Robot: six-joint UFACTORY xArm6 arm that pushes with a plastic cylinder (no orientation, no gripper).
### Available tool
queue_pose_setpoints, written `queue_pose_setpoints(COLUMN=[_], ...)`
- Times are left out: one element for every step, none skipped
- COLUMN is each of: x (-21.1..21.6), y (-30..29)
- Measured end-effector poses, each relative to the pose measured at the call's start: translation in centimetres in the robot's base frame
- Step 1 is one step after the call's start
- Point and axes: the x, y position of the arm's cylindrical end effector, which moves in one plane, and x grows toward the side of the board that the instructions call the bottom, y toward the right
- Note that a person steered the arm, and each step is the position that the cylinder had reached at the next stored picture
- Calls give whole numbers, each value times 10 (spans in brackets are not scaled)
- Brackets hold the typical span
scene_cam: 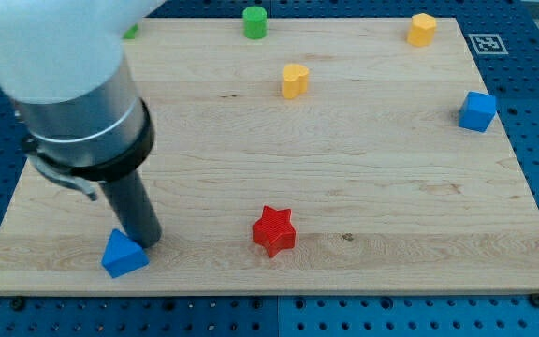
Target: Push blue triangle slightly left
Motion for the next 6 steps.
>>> queue_pose_setpoints(x=[3,6,26,34,37,37], y=[13,60,46,7,-24,-38])
